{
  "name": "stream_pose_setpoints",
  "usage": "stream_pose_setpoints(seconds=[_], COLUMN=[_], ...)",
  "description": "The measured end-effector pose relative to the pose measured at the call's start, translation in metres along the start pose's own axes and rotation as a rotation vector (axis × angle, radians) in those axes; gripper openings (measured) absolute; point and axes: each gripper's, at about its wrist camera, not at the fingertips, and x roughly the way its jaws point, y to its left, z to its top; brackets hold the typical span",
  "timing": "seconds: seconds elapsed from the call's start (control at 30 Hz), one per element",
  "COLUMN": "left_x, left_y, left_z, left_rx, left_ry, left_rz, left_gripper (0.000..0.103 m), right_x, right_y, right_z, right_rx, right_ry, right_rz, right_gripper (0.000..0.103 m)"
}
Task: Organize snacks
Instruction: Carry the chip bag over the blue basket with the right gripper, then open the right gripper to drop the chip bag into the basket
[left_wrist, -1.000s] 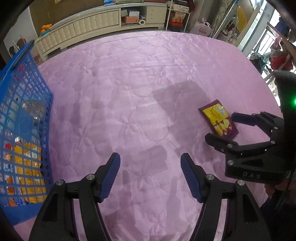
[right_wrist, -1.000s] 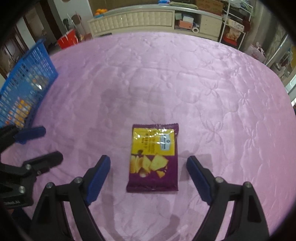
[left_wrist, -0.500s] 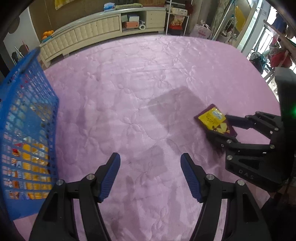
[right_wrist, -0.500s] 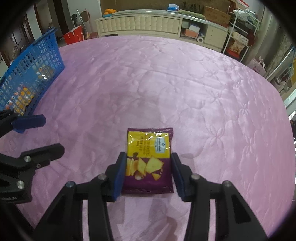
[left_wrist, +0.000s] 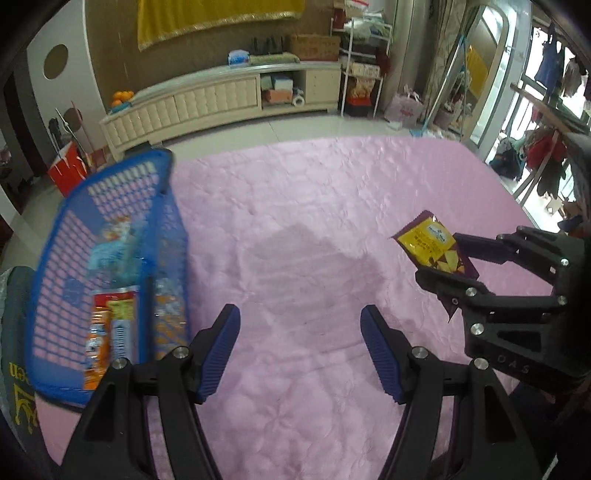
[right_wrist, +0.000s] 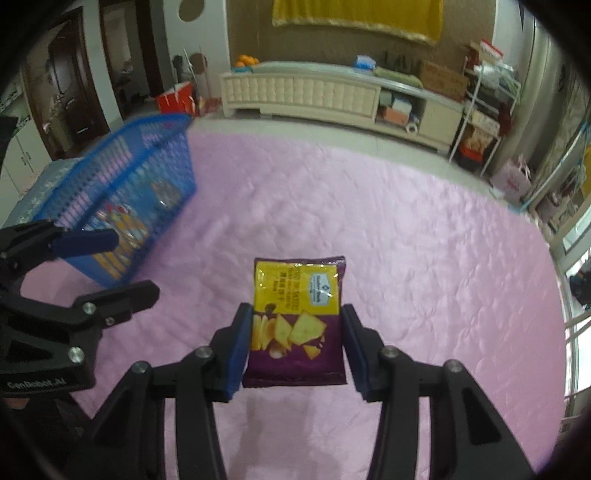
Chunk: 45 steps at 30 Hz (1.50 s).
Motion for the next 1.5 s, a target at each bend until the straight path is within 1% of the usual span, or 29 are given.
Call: stream_pose_setpoints(seconds=[0.13,0.37,0.53,0.67,0.77,0.93,1.07,1.17,1.33,1.5], left_x=[-0.025,-0.061,-0.076,-0.086,-0.091,-0.088,-0.08,-0.071,-0.06,-0.053], left_y=[0.015,0.055,0.09,0.125,0.147,0.183,0.204,0.221,0.238,0.243], left_z=[-0.001,-0.002,-0.006,-0.008,-0.009,-0.013,-0.017,-0.022,-0.025,-0.028], left_rx=[-0.002,-0.029,-0.065,-0.092,-0.115,-0.166,-0.189,-0.218,-0.249,-0.261], left_ry=[-0.047,-0.112,-0.139,-0.152,-0.151,-0.143,-0.126,-0.107,-0.089,-0.074], left_rz=[0.017,0.048,0.085,0.122,0.15,0.171,0.199,0.199,0.203,0.2], left_gripper=[0.066,0.066,0.066,0.066,0.066,0.066,0.066,0.066,0.066,0.066], right_x=[-0.024,-0.042,-0.049,-0.043,-0.033,-0.016,0.002,0.019,0.042,0.055], right_y=[0.022,0.058,0.089,0.114,0.131,0.161,0.179,0.188,0.199,0.204], right_z=[0.012,0.036,0.054,0.07,0.082,0.098,0.106,0.112,0.114,0.112], right_rx=[-0.024,-0.081,-0.12,-0.164,-0.187,-0.239,-0.28,-0.305,-0.342,-0.353], right_ry=[-0.048,-0.102,-0.131,-0.141,-0.137,-0.118,-0.09,-0.062,-0.017,0.023], right_rz=[0.02,0.04,0.068,0.088,0.108,0.135,0.147,0.144,0.139,0.136], right_gripper=[0.052,0.052,0.052,0.052,0.052,0.052,0.052,0.052,0.052,0.052])
